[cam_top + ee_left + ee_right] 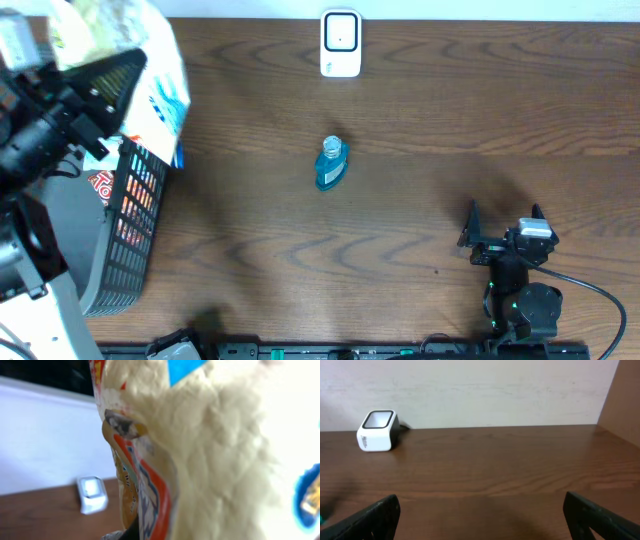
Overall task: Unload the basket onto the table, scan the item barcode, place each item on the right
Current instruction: 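Lift the snack bag out and place it beside the spray bottle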
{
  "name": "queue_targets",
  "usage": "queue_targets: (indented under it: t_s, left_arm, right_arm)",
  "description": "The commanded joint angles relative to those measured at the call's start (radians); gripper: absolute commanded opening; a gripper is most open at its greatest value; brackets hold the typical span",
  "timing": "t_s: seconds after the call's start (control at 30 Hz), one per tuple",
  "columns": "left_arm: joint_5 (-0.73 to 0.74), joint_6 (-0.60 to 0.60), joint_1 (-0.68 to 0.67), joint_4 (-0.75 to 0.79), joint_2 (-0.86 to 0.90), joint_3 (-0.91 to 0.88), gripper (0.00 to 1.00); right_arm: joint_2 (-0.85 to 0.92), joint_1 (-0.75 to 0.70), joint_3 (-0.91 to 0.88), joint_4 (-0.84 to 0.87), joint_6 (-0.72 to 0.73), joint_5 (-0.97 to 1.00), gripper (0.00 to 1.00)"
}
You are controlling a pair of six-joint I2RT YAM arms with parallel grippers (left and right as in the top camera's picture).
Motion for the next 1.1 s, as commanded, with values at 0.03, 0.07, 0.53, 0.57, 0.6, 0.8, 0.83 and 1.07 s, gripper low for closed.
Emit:
queue_targets:
  t_s: [0.03,0.07,0.53,0.57,0.6,0.8,0.83,1.07]
  left_arm:
    - [0.116,0.094,-0.047,-0.086,0.044,-0.025,0.07]
    - [0.104,0.119,-0.058,-0.134,0.055,-0.027,0.07]
    - [-1.068,-0.032,-0.543,-0.678,0.190,-0.027,0.07]
    - [-1.117,-0.034,-0.590,-0.674,0.209,-0.027,0.07]
    - [-1.176,-0.048,-0.632,-0.674,0.231,-0.027,0.08]
    - [-1.384,-0.274,-0.787,-0.678,0.382,-0.027,0.07]
    - [-1.398,-0.309,-0.800,-0.678,0.410,-0.027,0.08]
    - [-1.395,-0.523,-0.812,-0.677,0.583,-0.027,0.07]
  right_arm:
    - [-0.002,0.008,-0.001,-0.003,-0.011,-0.005,0.99]
    - [-0.002,0.008,-0.001,-0.003,-0.011,-0.005,0.99]
    - [-0.002,0.008,-0.001,-0.003,-0.012,-0.005,0.99]
    - [-0.002,0.008,-0.001,-0.004,-0.011,-0.005,0.99]
    - [-0.002,0.008,-0.001,-0.003,-0.012,-0.005,0.99]
    - [-0.002,0.008,-0.001,-0.003,-0.012,-0.005,0.99]
    - [-0.002,0.008,-0.001,-0.004,-0.012,-0.005,0.99]
    - [-0.002,0.008,-0.001,-0.004,-0.012,-0.005,0.99]
